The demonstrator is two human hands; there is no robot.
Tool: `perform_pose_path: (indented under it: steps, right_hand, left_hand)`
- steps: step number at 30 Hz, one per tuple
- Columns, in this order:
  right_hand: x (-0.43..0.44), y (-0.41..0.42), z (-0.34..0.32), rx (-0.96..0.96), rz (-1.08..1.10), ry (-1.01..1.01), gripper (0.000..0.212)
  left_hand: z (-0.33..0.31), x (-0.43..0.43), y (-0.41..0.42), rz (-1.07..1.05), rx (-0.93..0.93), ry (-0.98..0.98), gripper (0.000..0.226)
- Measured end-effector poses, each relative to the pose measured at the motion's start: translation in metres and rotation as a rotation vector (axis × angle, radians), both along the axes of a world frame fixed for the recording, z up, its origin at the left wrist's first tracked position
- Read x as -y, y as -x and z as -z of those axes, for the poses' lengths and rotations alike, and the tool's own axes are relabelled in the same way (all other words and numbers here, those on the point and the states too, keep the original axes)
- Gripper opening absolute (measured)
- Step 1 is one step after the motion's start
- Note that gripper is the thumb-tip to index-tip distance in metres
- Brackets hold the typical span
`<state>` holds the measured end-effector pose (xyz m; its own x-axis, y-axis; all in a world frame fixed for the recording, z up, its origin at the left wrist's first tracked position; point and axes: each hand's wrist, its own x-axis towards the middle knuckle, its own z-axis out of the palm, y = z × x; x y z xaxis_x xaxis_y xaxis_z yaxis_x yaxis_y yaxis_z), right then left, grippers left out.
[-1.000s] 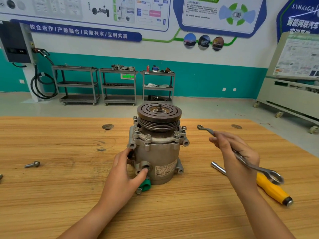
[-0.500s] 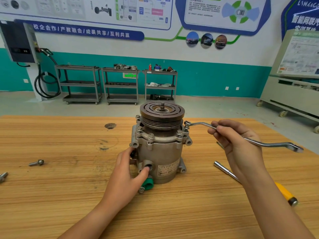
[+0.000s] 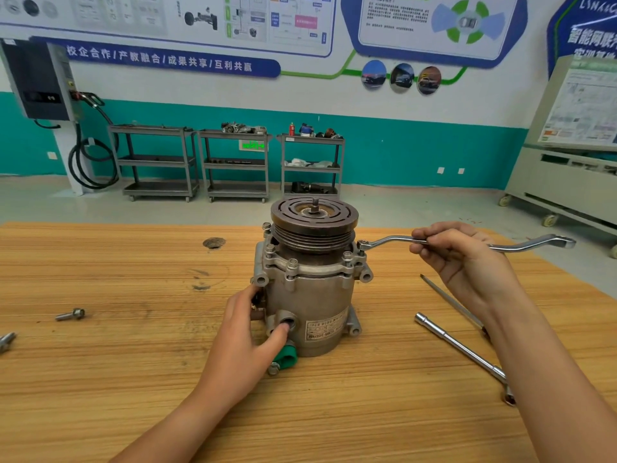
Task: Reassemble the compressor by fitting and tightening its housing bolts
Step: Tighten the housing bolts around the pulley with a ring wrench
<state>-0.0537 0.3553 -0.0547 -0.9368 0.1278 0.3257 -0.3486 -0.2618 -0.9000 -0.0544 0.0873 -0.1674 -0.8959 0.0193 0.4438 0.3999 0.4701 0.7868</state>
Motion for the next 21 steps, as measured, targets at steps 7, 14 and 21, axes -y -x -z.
perform_pose_path:
  steps: [7, 14, 21]
  right_hand:
    - [0.015, -0.016, 0.012, -0.066, 0.042, -0.081, 0.05]
    - [0.055, -0.04, 0.024, -0.242, 0.458, -0.377, 0.037]
    - [0.108, -0.039, 0.042, -0.697, 0.821, -0.834, 0.026]
  left_hand:
    - [0.0, 0.0, -0.001, 0.003, -0.002, -0.007, 0.064]
    - [0.002, -0.001, 0.0, -0.013, 0.024, -0.027, 0.066]
    - [0.001, -0.002, -0.001, -0.029, 0.026, -0.011, 0.065]
